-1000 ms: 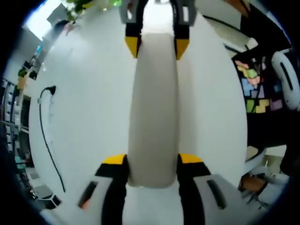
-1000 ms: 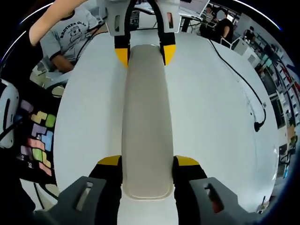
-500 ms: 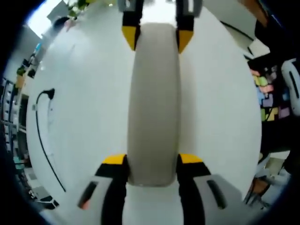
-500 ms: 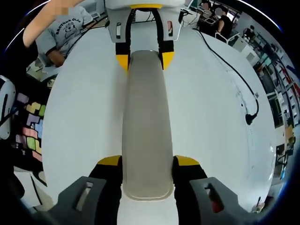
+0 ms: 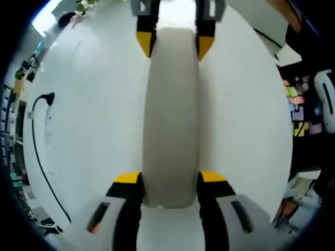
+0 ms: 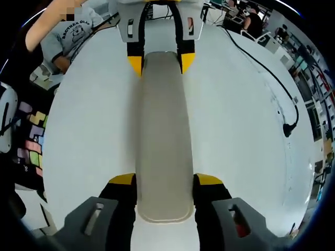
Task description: Arrange the utensils inside the cutlery case until each visible utensil rests in its matching compartment.
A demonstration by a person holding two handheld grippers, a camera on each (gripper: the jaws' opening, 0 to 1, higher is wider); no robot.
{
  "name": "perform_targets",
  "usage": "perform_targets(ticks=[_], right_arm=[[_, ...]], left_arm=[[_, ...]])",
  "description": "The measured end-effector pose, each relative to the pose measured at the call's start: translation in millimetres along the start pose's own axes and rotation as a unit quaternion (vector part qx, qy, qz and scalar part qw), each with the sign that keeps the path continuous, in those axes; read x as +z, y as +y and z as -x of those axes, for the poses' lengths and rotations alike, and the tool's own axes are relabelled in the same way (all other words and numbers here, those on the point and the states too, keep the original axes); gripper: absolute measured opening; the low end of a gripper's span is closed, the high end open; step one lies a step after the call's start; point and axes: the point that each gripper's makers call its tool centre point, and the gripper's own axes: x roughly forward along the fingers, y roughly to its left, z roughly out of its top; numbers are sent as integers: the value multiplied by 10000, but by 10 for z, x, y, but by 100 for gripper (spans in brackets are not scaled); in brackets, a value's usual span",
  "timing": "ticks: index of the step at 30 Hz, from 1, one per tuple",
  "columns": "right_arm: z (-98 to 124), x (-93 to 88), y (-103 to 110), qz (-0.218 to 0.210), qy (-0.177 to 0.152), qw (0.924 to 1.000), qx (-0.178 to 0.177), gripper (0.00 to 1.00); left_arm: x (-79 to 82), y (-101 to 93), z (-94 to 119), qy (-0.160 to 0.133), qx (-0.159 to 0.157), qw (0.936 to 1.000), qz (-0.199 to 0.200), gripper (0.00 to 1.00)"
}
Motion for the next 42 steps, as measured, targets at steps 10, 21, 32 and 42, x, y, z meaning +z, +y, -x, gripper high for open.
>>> perform_targets(ticks=[10,21,32,42], right_arm=[[-62,-48,-4,-117,3,9999,60,44],[-63,-55,-54,-119,-40,9999,8,50],[-53,-46,-72,-88,-331,9992,-194,53],[42,-138,-1,28,-240,9975,-667,53]], left_arm=[[1,29,-66,17,-63,10000,28,44],[2,27,-73,153,-48,9997,170,45],[-3,19,-77,108,-53,9997,215,45],[-107,18,-24,68,425,9968,674,50]])
